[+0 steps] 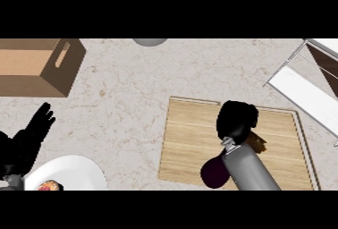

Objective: Pick the sweet potato from the tray and place it in the tiered shelf

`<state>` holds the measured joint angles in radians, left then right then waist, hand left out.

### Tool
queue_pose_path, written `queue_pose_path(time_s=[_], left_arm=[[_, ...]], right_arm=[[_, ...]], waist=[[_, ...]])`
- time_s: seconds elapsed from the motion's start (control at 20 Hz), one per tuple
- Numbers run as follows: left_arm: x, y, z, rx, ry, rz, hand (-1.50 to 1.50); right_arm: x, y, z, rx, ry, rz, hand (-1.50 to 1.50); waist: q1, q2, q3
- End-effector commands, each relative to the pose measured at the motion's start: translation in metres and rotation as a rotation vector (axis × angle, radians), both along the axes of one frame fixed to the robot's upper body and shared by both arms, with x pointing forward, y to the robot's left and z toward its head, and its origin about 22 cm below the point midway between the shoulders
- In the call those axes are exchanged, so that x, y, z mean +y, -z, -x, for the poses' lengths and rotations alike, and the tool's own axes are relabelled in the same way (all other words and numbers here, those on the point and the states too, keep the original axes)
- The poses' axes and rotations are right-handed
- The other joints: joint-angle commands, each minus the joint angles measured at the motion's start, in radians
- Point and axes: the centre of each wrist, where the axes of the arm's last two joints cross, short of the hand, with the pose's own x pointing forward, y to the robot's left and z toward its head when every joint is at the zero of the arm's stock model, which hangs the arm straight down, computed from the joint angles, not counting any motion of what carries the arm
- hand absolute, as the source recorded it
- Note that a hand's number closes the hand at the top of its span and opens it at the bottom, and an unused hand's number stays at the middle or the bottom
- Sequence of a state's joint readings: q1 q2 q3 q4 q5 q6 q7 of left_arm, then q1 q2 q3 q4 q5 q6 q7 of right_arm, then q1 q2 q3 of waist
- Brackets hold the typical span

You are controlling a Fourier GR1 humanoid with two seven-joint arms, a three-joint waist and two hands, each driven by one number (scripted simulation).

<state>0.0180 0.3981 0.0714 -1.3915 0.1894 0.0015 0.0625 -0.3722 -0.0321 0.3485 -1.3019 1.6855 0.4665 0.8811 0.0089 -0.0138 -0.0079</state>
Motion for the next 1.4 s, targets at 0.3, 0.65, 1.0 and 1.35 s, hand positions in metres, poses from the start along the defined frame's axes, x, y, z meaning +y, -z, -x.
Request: queue_pose_path(time_s=[0.3, 0.65, 1.0, 1.35], left_arm=[[0.007, -0.008, 0.004, 0.004, -0.018, -0.015, 0.0], [0.001, -0.004, 0.005, -0.001, -0.037, 0.006, 0.0], [-0.001, 0.003, 0.015, -0.004, -0.005, -0.004, 0.0], [0.001, -0.001, 0.006, 0.019, -0.027, 0.008, 0.0]], right_arm=[[0.021, -0.017, 0.025, -0.117, -0.114, 0.098, 1.5], [-0.038, -0.071, 0.002, -0.32, 0.038, -0.449, 1.5], [-0.074, -0.141, 0.006, -0.485, 0.092, -0.715, 1.5], [-0.093, -0.196, 0.066, -0.711, 0.099, -0.923, 1.5]], waist=[[-0.008, 0.012, 0.008], [-0.03, 0.012, 0.012], [-0.015, 0.009, 0.008], [-0.026, 0.008, 0.008]])
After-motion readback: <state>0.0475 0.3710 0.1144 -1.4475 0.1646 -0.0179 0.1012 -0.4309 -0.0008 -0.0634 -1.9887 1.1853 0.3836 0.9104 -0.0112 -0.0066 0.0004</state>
